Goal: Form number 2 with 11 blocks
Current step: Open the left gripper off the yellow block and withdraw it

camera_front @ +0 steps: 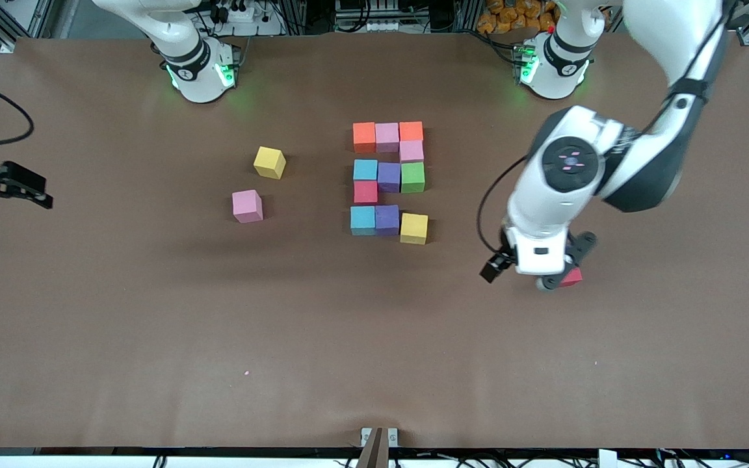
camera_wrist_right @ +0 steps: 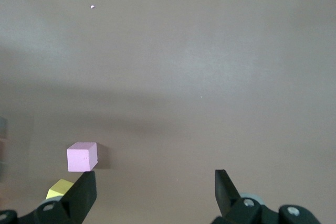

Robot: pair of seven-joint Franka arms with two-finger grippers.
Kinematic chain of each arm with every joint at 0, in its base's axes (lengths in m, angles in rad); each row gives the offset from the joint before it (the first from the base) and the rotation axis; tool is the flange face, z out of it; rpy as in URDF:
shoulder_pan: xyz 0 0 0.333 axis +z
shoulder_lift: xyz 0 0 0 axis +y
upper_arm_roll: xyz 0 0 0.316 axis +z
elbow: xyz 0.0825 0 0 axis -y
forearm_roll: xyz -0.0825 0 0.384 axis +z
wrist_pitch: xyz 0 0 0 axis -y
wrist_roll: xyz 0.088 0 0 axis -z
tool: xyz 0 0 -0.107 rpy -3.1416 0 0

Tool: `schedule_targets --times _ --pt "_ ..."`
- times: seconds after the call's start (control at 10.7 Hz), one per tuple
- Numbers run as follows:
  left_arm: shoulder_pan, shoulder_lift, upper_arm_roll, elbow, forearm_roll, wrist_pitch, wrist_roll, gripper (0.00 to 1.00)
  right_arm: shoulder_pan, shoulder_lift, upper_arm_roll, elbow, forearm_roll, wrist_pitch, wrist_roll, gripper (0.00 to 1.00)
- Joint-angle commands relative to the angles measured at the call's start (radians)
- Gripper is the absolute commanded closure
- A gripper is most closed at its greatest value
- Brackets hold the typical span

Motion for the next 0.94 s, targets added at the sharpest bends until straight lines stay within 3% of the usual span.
schedule_targets --times 0.0,0.19,0.47,0.84 --pt "0.061 -0.07 -0.005 -0.013 -0.003 -0.027 0.268 0.0 0.037 -0.025 -0.022 0.005 -0.007 -0.019 0.031 0.0" --pt "0.136 -0.134 -0.011 -0.016 -0.01 -0.09 0.483 0.0 0.036 -0.032 -0.019 0.007 -0.01 -0.021 0.047 0.0" --pt "0.169 -0.216 -0.014 -0.018 -0.035 -0.162 0.597 0.0 0.036 -0.065 -0.015 -0.009 -0.012 -0.019 0.07 0.0" --pt "0.245 -0.283 -0.005 -0.018 -0.187 -0.207 0.842 0.0 0.033 -0.058 -0.016 -0.009 -0.012 -0.057 0.135 0.0"
